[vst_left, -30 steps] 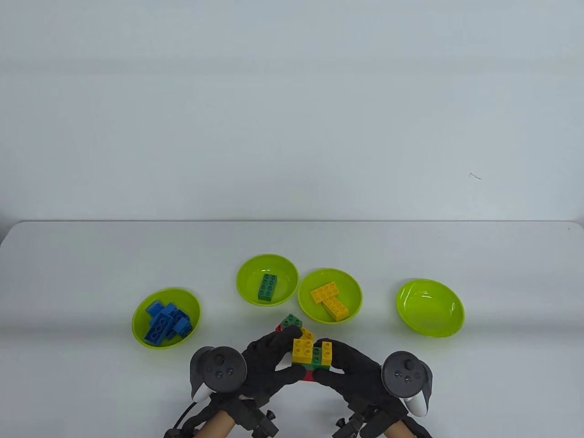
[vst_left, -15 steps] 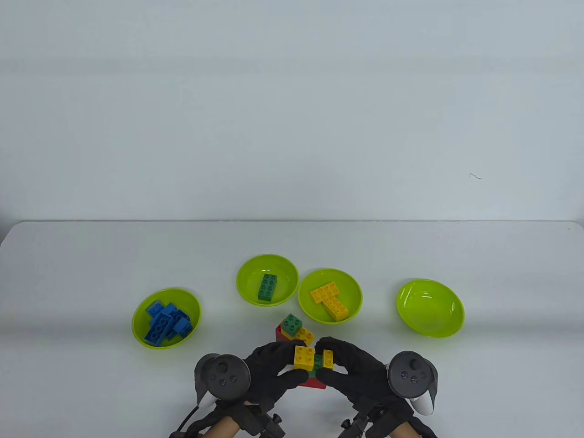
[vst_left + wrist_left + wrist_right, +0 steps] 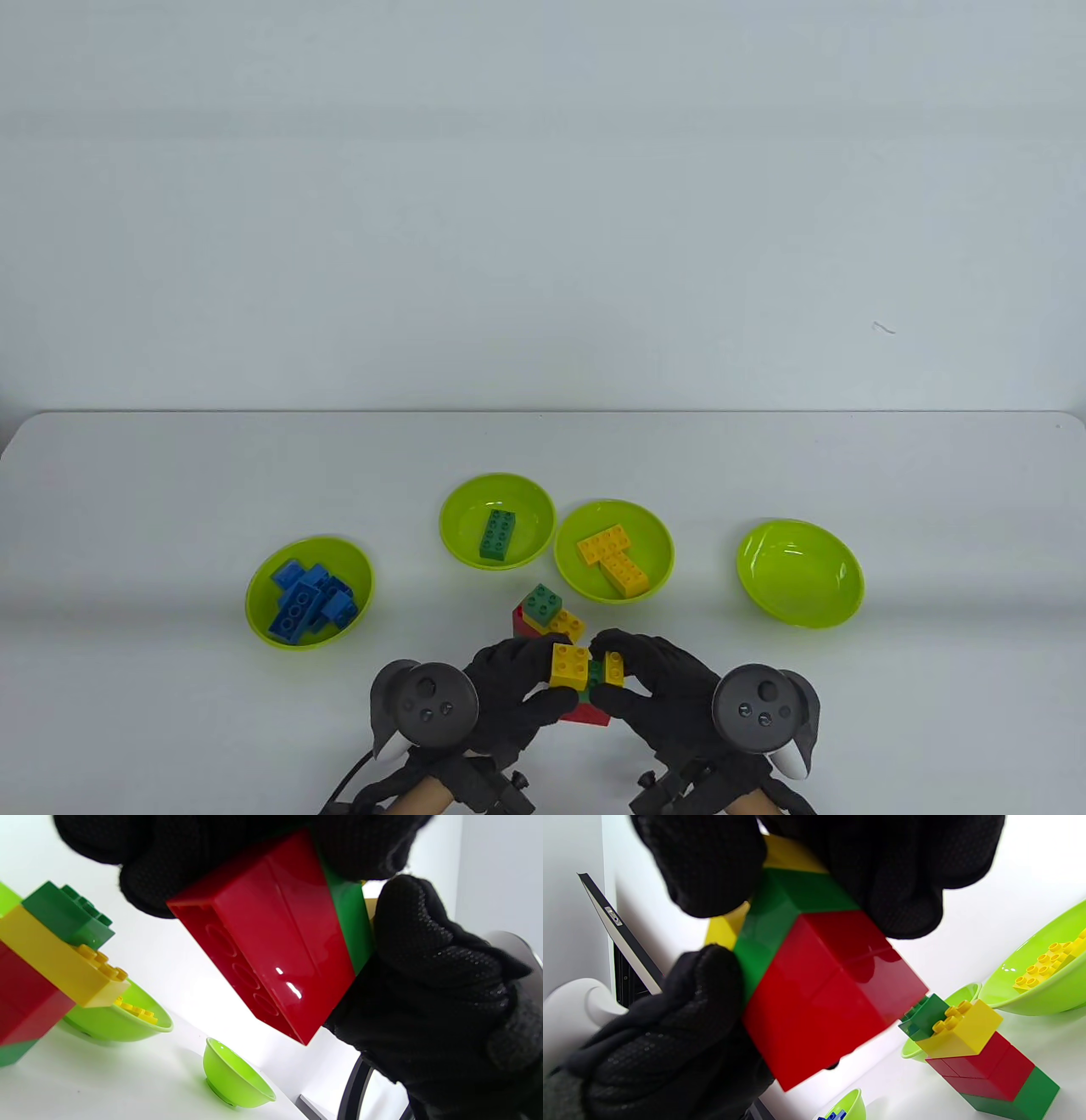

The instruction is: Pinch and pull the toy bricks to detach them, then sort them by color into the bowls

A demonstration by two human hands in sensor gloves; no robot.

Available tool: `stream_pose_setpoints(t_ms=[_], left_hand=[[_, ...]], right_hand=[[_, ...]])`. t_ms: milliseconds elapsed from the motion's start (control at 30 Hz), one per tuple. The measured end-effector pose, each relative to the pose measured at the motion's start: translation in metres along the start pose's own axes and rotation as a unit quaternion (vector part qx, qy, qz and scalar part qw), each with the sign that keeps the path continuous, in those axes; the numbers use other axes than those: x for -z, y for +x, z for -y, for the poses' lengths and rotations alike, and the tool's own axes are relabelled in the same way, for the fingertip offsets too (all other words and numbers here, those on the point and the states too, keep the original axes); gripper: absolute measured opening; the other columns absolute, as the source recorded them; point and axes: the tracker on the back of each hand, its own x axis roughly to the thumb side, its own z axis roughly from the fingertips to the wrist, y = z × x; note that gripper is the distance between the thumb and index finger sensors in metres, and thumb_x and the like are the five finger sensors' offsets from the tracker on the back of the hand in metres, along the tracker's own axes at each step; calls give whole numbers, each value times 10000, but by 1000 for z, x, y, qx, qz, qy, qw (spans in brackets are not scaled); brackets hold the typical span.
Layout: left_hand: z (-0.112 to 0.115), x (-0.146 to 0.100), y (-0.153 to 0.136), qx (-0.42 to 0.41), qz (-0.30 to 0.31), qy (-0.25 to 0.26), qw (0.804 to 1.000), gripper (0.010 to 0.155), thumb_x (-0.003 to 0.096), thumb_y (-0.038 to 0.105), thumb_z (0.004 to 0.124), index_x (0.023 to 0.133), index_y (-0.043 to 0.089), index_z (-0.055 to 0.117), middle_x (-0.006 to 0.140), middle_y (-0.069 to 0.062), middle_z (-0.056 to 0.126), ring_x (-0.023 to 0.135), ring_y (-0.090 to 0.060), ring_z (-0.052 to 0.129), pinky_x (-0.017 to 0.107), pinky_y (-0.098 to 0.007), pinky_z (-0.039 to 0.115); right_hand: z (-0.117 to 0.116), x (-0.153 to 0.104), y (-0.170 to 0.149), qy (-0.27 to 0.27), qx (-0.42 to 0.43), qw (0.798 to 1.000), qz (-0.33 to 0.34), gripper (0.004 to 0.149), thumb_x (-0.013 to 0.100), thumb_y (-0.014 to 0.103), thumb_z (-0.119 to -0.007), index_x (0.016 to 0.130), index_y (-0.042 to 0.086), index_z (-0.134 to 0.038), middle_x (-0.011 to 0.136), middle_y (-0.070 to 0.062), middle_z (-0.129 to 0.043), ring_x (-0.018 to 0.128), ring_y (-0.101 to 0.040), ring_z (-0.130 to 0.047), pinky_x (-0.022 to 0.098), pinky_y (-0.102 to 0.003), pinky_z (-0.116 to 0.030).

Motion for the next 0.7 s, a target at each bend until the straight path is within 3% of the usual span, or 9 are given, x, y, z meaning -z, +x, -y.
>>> stream_pose_setpoints(t_ms=[100, 200, 233, 300, 400, 600, 700], left_hand=[[0, -1, 1, 26, 17, 6, 1000, 673, 457, 429, 714, 946, -34, 701, 817, -277, 854, 697, -411, 900, 571, -575, 698], [2, -1, 0, 9, 16, 12, 1000, 672, 453, 421, 716, 948, -34, 698, 820, -282, 846, 700, -415, 892, 576, -578, 688], [3, -1, 2, 19, 51, 2, 999, 670, 441, 397, 732, 961, -23, 688, 850, -286, 827, 730, -436, 867, 591, -583, 666], [2, -1, 6, 56, 51, 4, 997, 668, 444, 424, 723, 959, 0, 692, 848, -258, 840, 729, -405, 886, 591, -561, 691], [4, -1, 4, 28, 31, 9, 999, 666, 456, 431, 728, 959, -4, 691, 846, -262, 839, 729, -407, 883, 591, -565, 684], [2, -2, -5, 1, 2, 22, 1000, 663, 463, 434, 735, 957, -7, 697, 843, -267, 840, 726, -414, 881, 589, -568, 681], [-1, -2, -11, -3, -12, 29, 1000, 662, 462, 433, 735, 958, -5, 695, 845, -267, 839, 728, -414, 880, 588, -568, 681]], right_hand=[[4, 5, 0, 32, 31, 999, -20, 595, 447, 378, -819, 921, 22, -771, 842, -218, -892, 730, -420, -899, 634, -567, -662], [6, 6, 1, 31, 27, 999, -24, 595, 451, 390, -806, 914, 17, -778, 831, -219, -899, 721, -419, -906, 633, -565, -668], [6, 6, -1, 27, 37, 998, -35, 600, 457, 404, -792, 908, 8, -787, 811, -212, -914, 704, -403, -921, 628, -557, -680], [5, 5, -8, 24, 80, 995, -51, 600, 459, 396, -798, 909, 0, -787, 799, -222, -915, 689, -403, -921, 621, -560, -677], [6, 5, -14, 18, 103, 992, -64, 610, 468, 397, -805, 946, 22, -750, 842, -213, -887, 720, -392, -905, 631, -550, -668], [15, 23, -22, 9, 4, 996, -84, 624, 492, 381, -785, 1001, 35, -677, 922, -215, -821, 792, -407, -851, 666, -554, -628], [18, 45, -34, -1, -41, 992, -117, 631, 498, 375, -781, 1012, 29, -660, 939, -223, -802, 809, -415, -835, 674, -556, -615]])
